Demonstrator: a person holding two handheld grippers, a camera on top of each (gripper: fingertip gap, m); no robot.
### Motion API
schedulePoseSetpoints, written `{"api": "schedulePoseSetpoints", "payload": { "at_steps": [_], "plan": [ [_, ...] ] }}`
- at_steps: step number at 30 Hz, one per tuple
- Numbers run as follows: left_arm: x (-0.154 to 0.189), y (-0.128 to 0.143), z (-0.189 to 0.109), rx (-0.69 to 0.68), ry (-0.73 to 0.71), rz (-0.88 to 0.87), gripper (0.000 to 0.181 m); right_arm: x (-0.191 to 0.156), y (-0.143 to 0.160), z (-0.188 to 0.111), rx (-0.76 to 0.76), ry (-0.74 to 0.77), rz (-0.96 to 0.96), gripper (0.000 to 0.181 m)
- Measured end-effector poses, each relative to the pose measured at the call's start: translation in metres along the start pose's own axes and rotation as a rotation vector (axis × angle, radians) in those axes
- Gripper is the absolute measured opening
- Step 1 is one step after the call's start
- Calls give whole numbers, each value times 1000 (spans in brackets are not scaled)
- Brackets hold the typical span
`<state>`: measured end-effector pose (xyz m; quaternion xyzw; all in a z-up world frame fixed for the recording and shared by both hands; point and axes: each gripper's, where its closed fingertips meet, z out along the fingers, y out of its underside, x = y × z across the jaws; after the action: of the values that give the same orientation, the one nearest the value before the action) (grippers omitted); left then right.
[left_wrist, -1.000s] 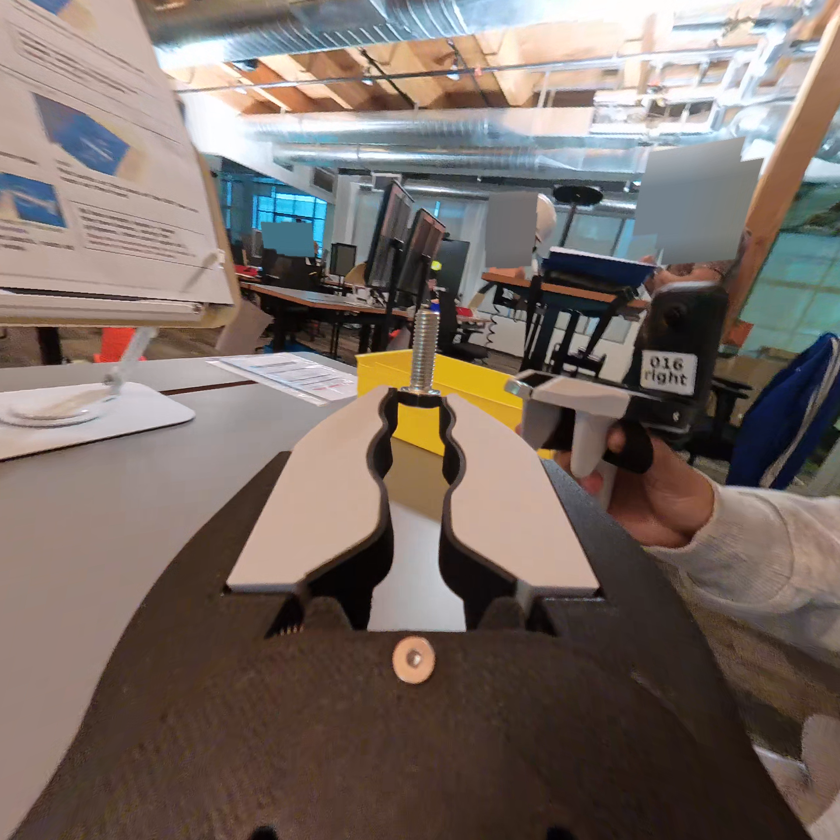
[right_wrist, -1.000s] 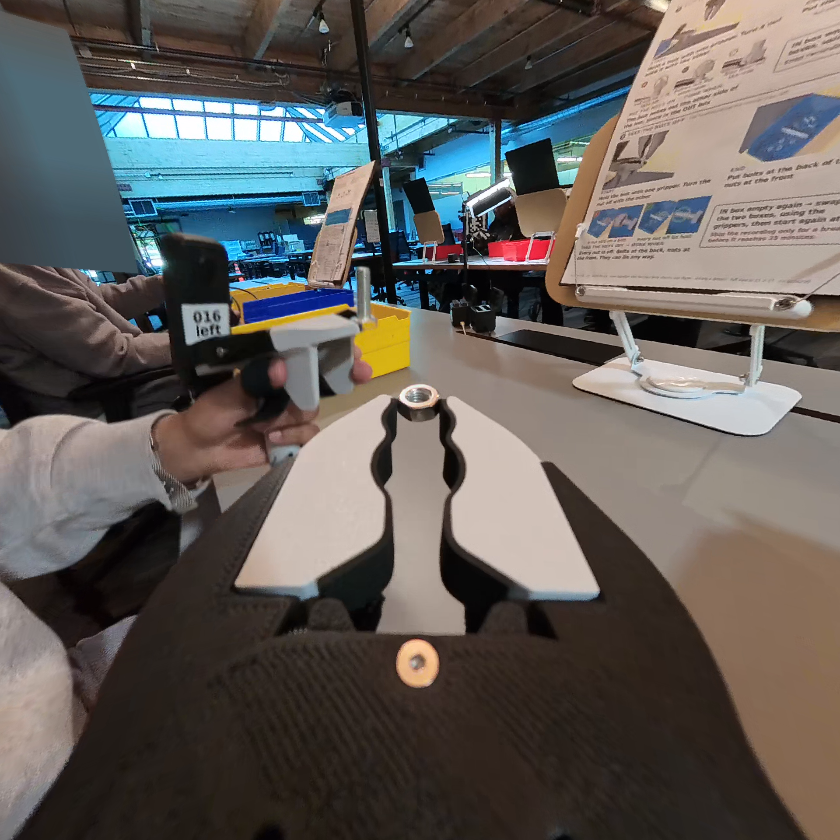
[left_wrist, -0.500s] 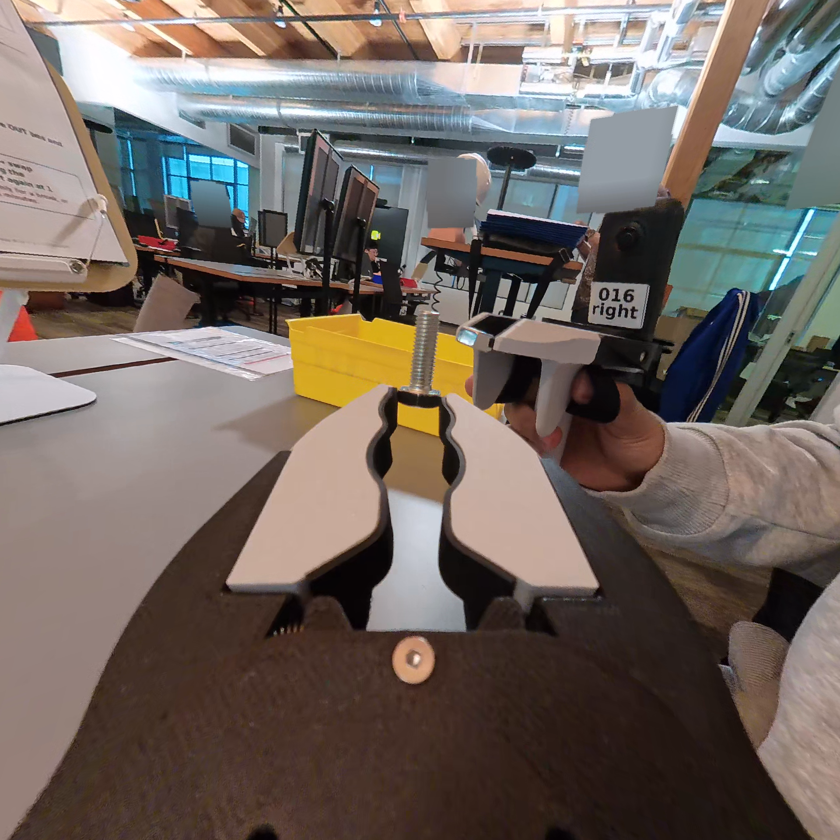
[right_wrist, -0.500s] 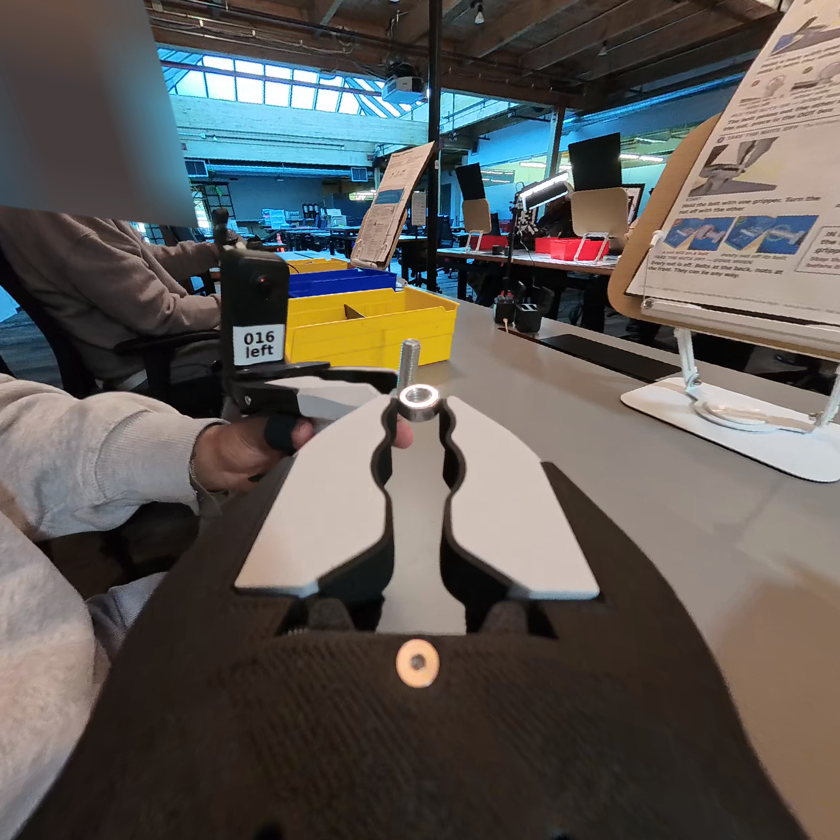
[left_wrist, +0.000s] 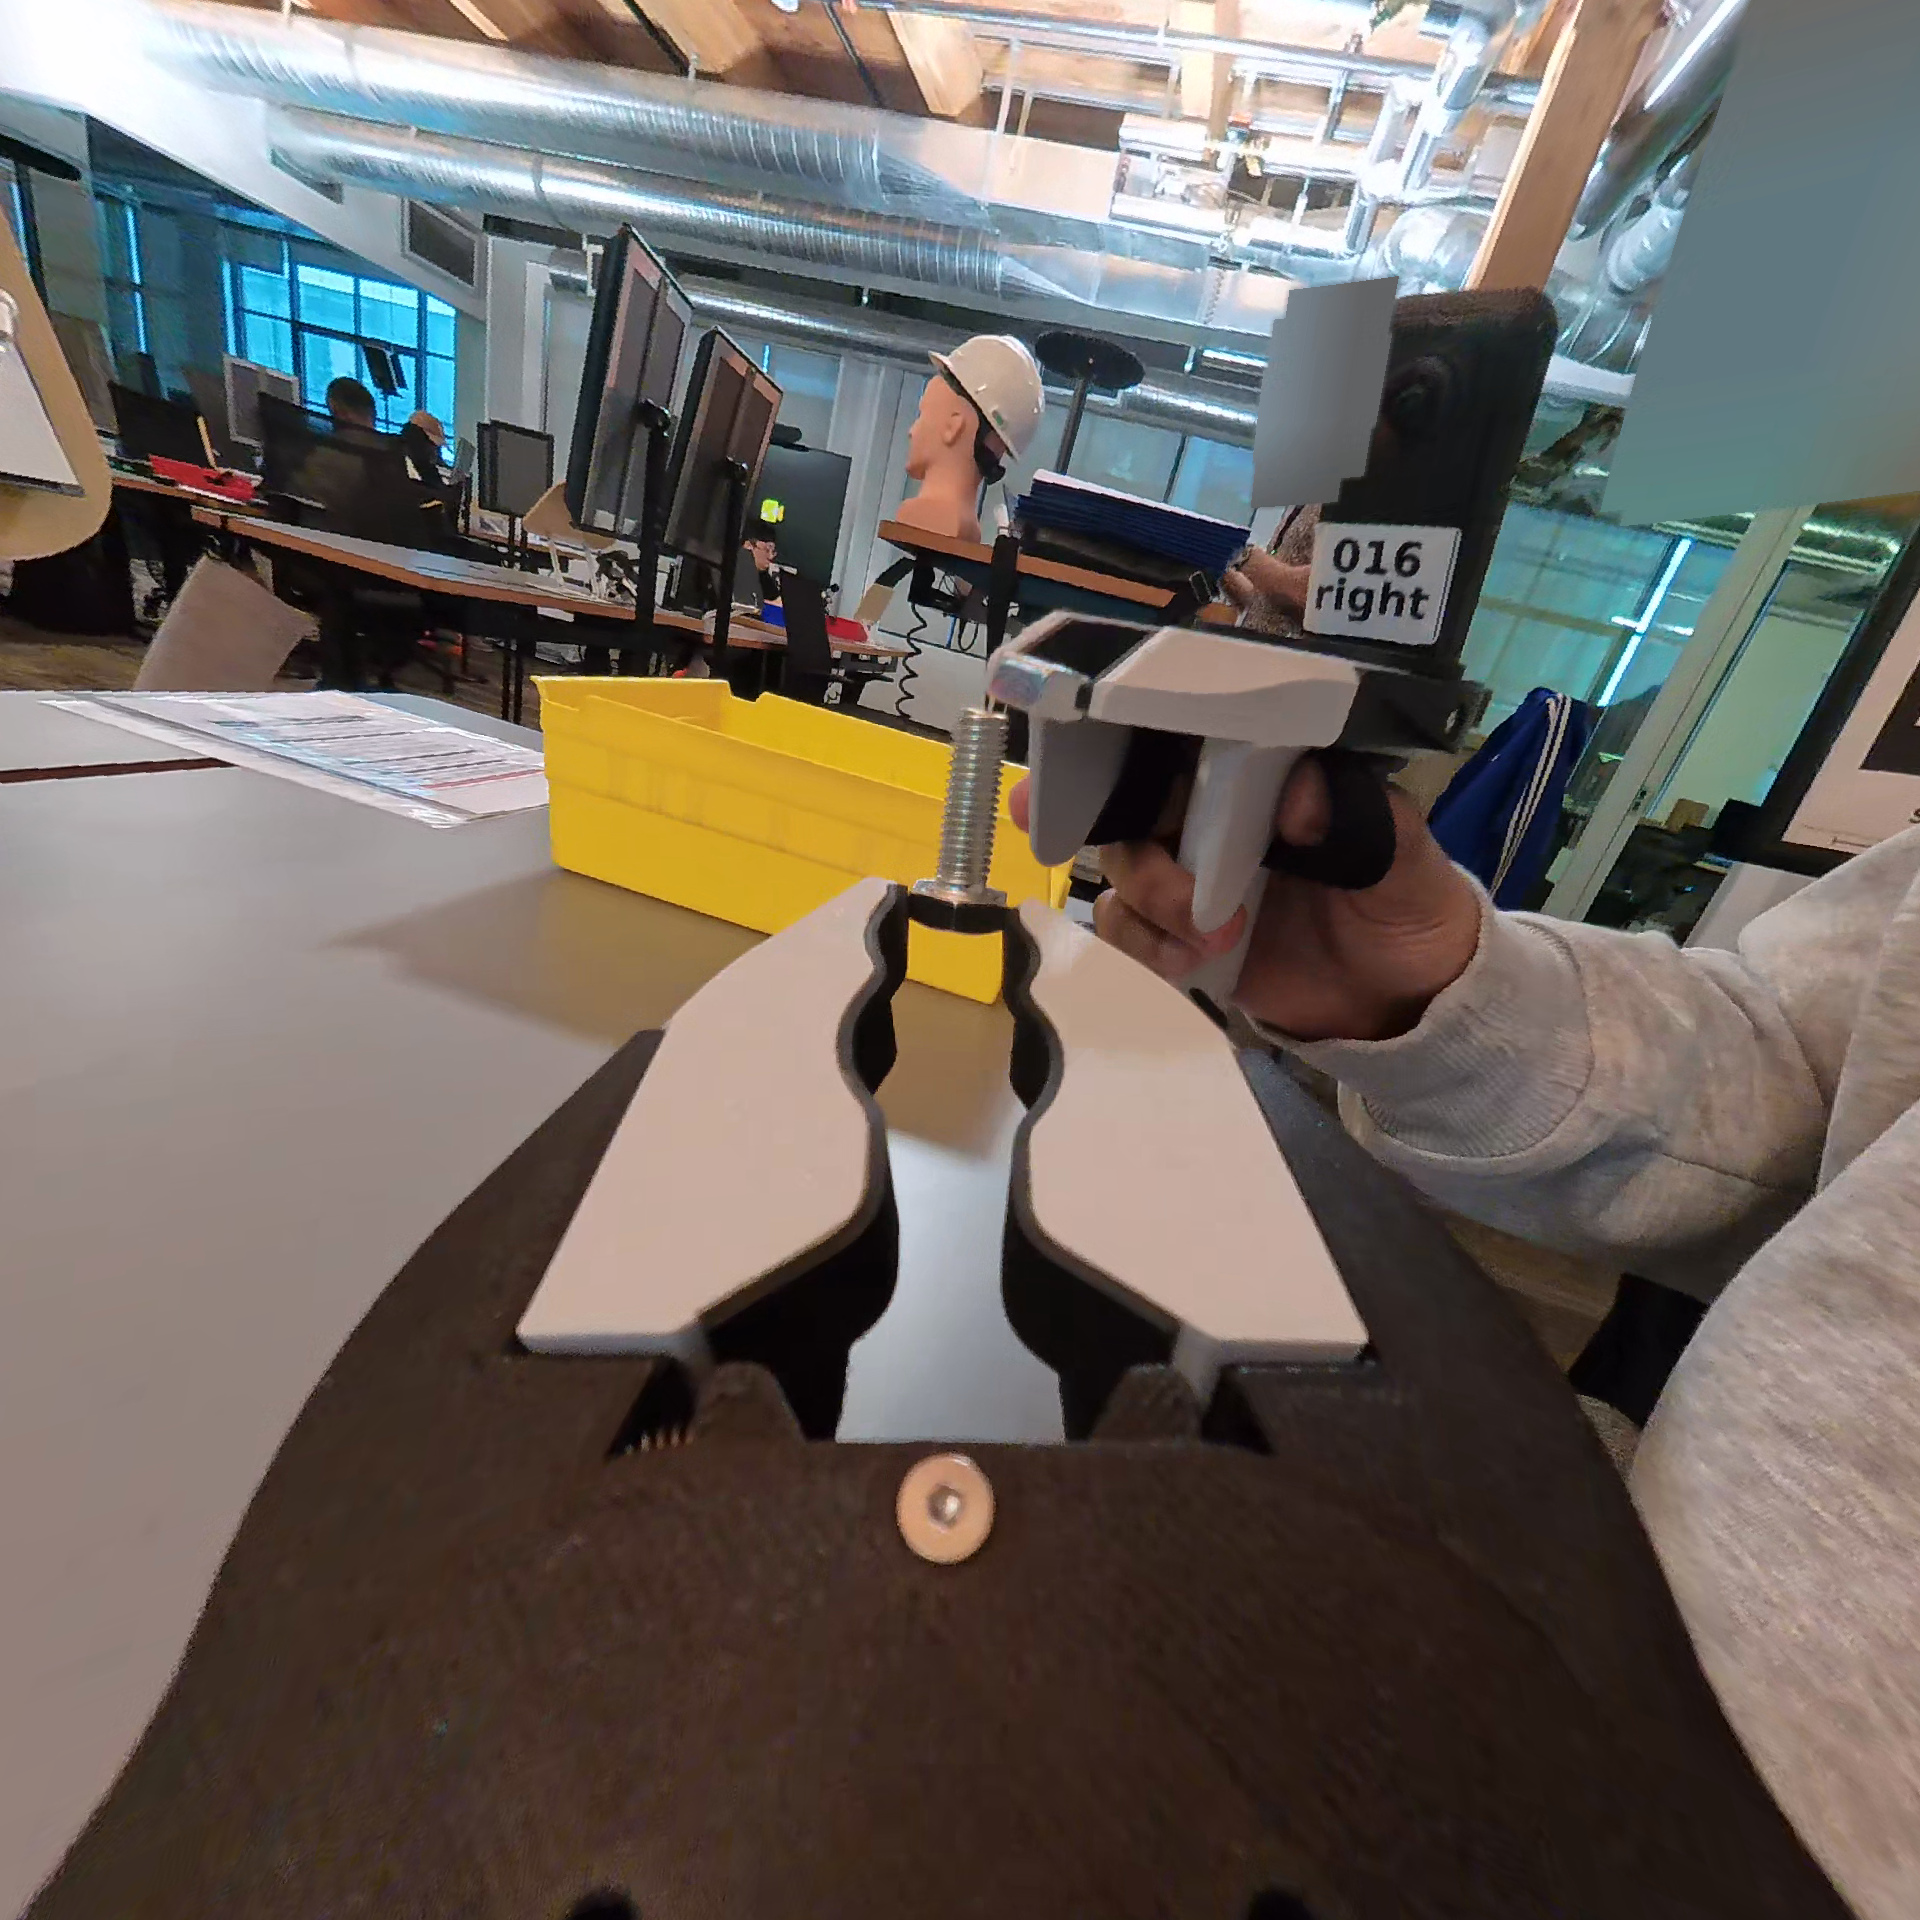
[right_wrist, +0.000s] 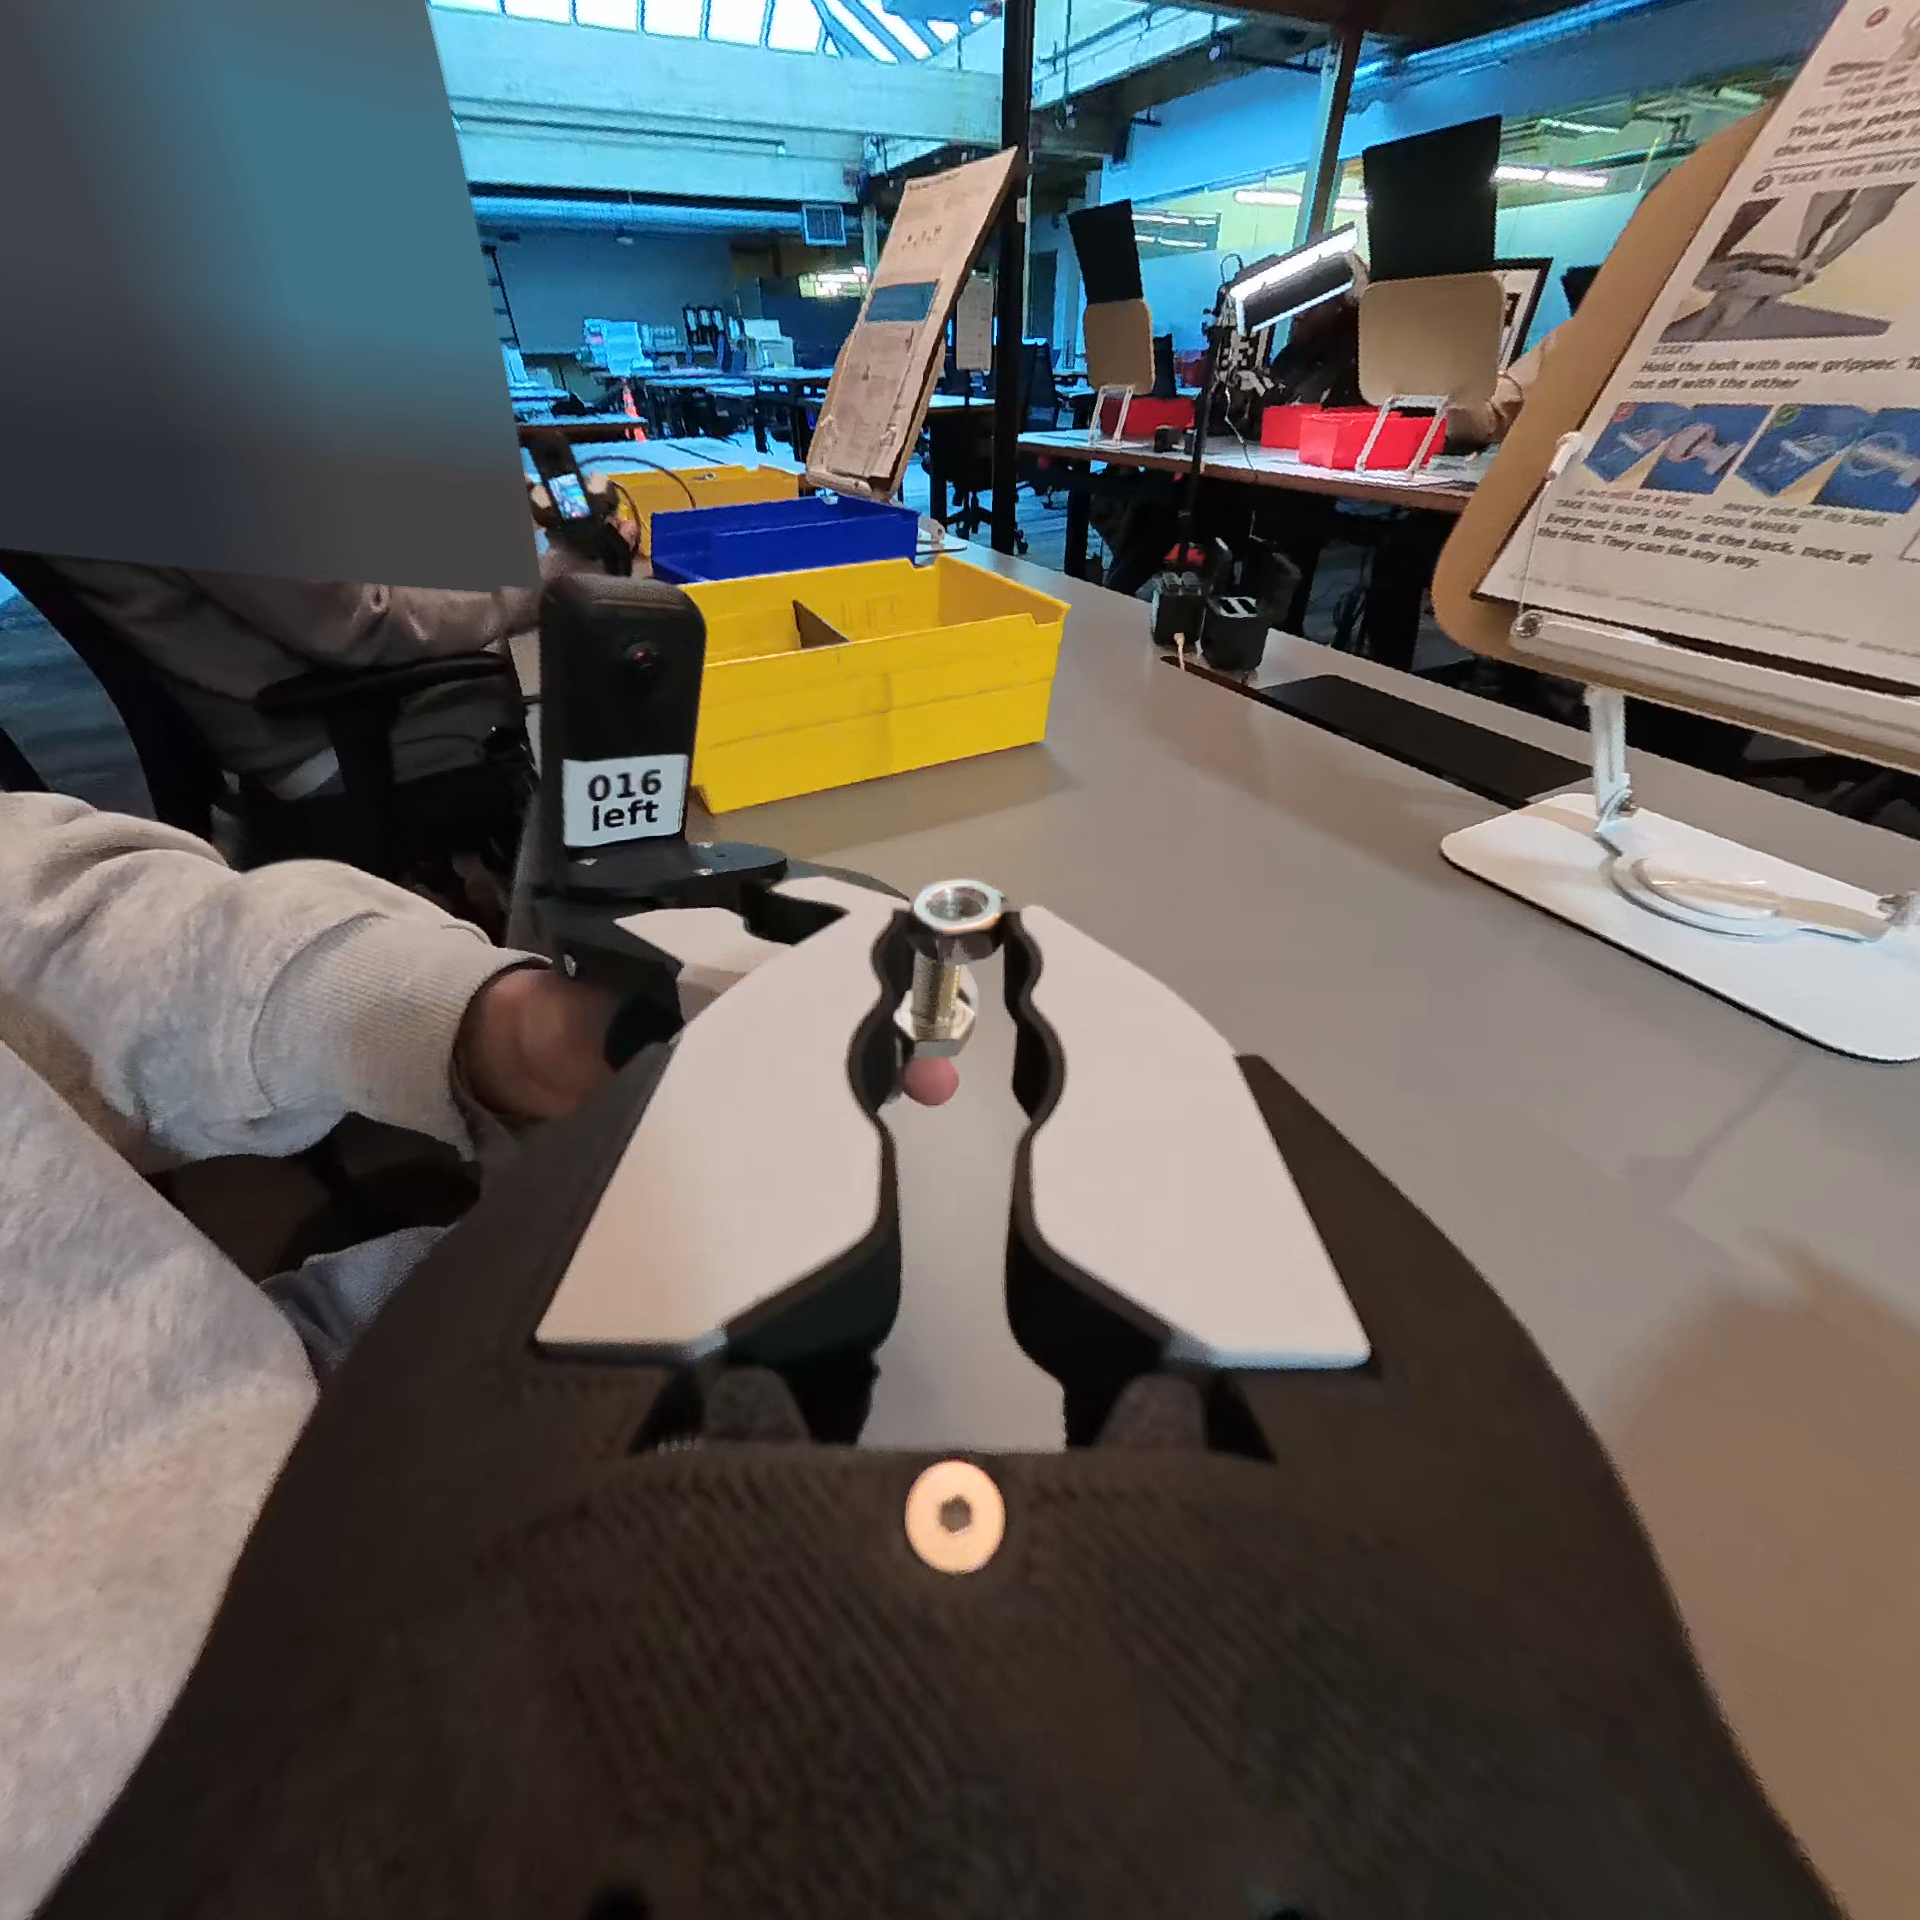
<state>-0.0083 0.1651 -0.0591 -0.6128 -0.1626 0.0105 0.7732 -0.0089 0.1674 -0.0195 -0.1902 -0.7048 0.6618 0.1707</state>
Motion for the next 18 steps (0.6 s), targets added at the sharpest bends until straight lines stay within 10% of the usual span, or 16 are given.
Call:
{"api": "schedulePoseSetpoints", "payload": {
  "at_steps": [18],
  "plan": [
    [6, 3, 1, -23, 6, 64, 19, -5, 2, 3, -29, -25, 36, 18]
  ]
}}
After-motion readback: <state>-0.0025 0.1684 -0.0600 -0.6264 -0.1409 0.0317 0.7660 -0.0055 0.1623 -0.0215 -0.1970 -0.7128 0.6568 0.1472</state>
